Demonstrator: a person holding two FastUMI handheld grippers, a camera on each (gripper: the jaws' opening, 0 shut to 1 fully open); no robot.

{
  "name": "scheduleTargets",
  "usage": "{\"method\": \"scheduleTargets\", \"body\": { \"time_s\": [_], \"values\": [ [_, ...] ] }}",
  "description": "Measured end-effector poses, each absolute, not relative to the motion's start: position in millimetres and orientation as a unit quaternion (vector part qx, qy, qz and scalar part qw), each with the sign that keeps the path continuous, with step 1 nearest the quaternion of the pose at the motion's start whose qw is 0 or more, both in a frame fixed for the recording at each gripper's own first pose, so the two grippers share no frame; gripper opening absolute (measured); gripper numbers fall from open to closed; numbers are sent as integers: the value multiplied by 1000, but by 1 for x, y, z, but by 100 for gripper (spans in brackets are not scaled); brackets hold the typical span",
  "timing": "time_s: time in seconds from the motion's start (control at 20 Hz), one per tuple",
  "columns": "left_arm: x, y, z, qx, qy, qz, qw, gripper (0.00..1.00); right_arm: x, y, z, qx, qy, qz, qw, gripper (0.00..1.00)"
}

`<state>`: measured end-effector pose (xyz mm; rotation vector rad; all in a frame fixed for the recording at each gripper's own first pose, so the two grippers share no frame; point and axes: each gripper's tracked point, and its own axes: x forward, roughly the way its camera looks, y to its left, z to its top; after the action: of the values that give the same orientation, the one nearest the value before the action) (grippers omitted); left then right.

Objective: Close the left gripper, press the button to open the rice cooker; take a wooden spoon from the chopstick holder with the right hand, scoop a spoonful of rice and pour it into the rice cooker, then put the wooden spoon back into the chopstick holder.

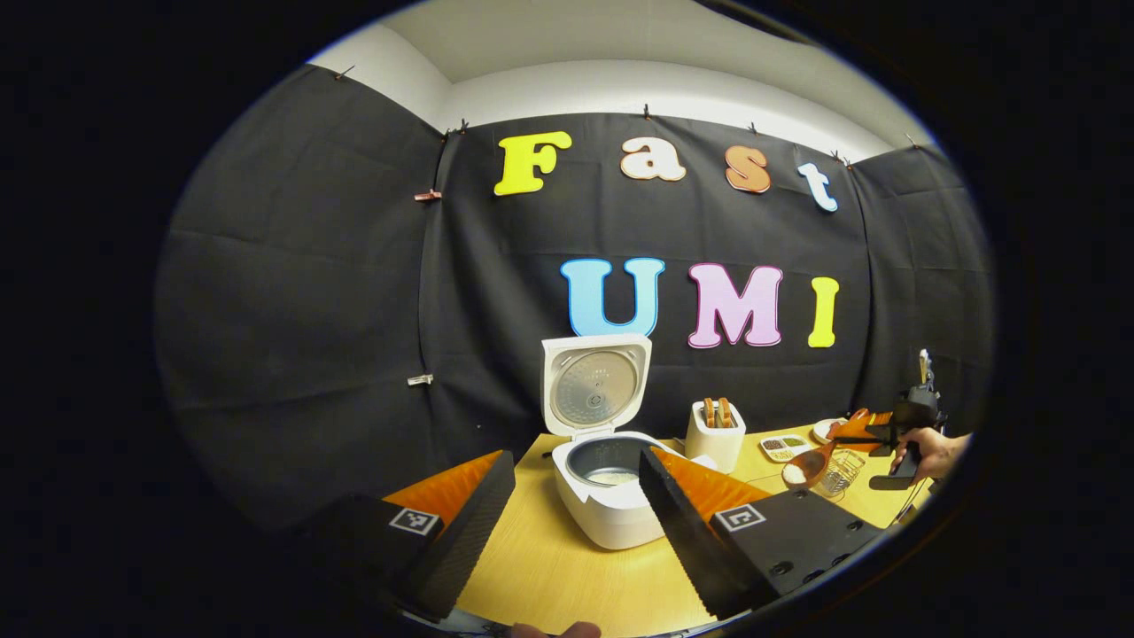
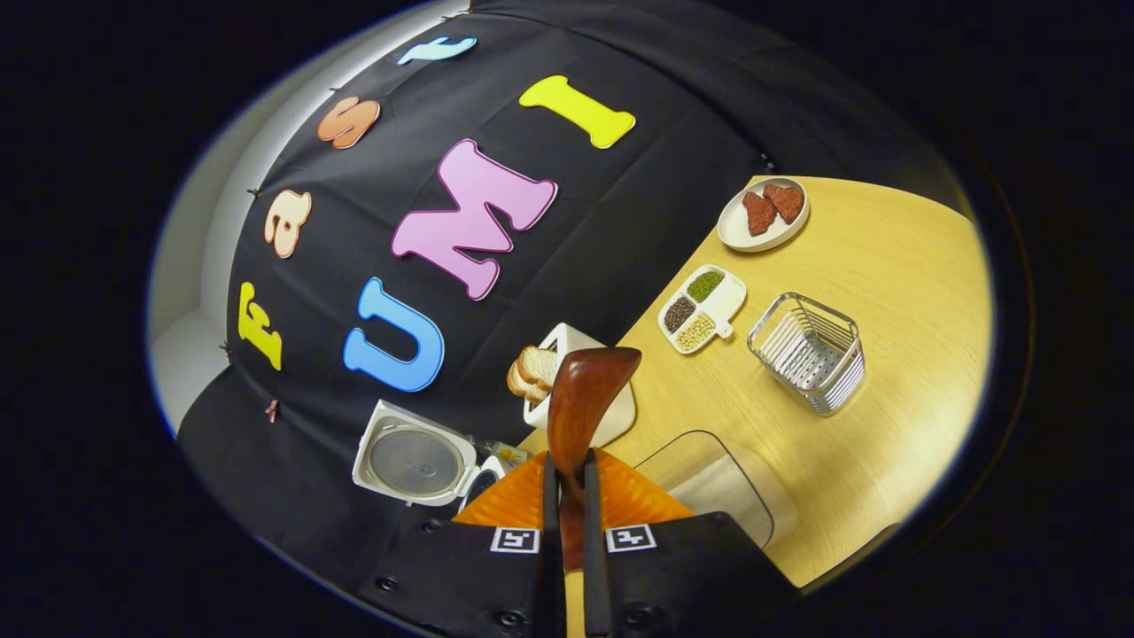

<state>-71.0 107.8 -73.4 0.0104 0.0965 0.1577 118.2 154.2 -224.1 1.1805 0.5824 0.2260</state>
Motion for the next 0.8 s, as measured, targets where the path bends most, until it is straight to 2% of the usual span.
{"method": "scheduleTargets", "body": {
  "time_s": [0.4, 0.8],
  "values": [
    [-67, 118, -85, -15, 52, 86, 995, 97, 148, 208, -147, 547, 256, 162, 780, 13],
    [-72, 135, -93, -28, 61, 94, 993, 97, 173, 308, -113, 546, 262, 214, 767, 12]
  ]
}}
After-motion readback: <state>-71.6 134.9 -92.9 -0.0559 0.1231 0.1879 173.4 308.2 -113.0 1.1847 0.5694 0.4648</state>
